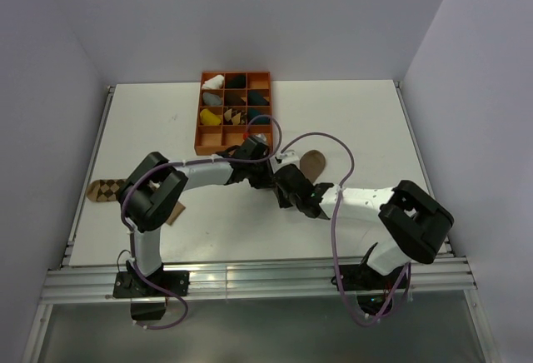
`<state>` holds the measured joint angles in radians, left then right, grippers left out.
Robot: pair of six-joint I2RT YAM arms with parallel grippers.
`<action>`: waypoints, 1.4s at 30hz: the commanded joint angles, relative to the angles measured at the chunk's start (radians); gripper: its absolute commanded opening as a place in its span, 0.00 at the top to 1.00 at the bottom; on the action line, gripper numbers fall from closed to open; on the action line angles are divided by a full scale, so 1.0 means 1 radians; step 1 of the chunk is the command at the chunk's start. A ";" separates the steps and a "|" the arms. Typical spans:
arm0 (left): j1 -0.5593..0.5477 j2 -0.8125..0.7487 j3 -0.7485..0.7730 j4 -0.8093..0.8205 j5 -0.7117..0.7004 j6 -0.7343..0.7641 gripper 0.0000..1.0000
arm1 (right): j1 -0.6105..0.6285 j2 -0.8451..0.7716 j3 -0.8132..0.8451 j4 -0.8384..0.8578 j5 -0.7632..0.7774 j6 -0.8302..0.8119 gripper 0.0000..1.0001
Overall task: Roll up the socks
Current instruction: Roll the sock at the center of the board.
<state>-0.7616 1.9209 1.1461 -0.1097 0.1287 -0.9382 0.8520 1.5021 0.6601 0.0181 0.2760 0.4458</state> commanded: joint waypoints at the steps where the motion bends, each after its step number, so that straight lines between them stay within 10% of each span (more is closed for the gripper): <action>1: 0.008 -0.029 -0.045 -0.059 -0.012 0.013 0.74 | -0.027 0.012 -0.040 -0.050 -0.114 0.001 1.00; 11: 0.113 -0.192 -0.157 -0.042 -0.092 0.003 0.21 | -0.148 -0.005 -0.054 0.172 -0.519 0.068 1.00; 22: 0.128 -0.338 -0.322 0.074 -0.095 -0.057 0.25 | -0.301 0.150 -0.143 0.551 -0.857 0.336 1.00; 42: 0.024 -0.237 -0.301 0.154 -0.124 -0.114 0.32 | -0.453 0.343 -0.149 0.635 -1.017 0.395 1.00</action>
<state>-0.7345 1.6588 0.8215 0.0120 0.0250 -1.0264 0.4179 1.8114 0.5289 0.6781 -0.7765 0.8650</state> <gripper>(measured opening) 0.688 0.021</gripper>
